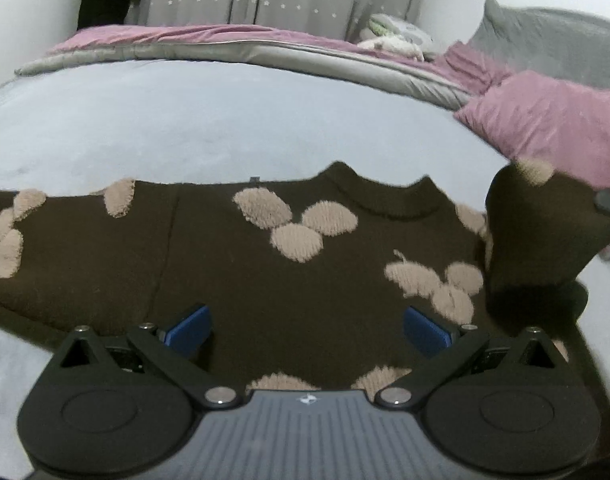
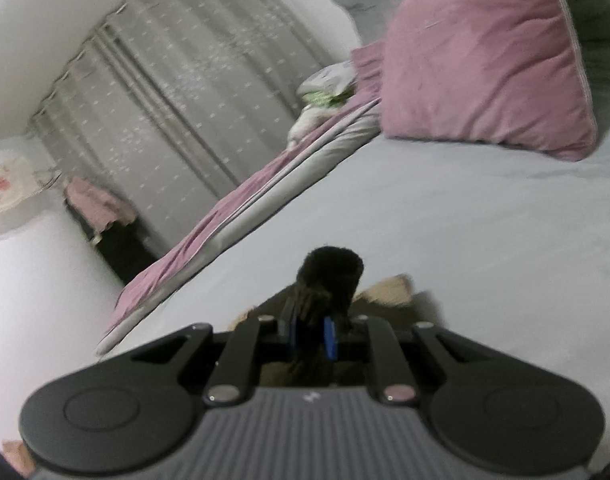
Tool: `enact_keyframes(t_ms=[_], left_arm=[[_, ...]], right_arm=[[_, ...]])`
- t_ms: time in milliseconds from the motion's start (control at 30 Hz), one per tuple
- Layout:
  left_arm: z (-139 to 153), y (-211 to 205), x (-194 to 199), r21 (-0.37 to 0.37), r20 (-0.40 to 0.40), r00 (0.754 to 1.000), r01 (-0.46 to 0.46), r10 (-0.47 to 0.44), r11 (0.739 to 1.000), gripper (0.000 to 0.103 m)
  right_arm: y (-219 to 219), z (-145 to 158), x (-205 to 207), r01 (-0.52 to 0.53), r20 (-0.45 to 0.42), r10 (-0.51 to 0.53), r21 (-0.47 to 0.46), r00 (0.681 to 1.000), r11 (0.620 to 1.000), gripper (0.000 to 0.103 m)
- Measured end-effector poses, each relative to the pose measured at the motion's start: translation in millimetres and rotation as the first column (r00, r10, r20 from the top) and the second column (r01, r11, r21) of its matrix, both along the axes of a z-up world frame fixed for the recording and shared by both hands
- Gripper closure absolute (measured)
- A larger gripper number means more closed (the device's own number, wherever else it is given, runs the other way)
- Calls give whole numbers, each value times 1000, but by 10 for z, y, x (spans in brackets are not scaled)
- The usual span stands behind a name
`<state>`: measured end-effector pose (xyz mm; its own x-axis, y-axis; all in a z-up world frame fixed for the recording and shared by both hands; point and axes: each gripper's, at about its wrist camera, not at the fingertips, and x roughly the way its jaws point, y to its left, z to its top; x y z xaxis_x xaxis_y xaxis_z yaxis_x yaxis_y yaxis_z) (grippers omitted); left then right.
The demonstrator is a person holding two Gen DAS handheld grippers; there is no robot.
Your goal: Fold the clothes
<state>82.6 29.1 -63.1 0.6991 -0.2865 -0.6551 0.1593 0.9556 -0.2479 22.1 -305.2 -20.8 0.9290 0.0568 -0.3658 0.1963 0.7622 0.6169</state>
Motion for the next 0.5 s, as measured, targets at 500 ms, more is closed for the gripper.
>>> enact_keyframes(t_ms=[500], left_arm=[[-179, 363, 255, -504, -83, 996, -34, -9, 863, 0]], right_arm=[[820, -78, 264, -257, -24, 257, -20, 966, 966, 87]])
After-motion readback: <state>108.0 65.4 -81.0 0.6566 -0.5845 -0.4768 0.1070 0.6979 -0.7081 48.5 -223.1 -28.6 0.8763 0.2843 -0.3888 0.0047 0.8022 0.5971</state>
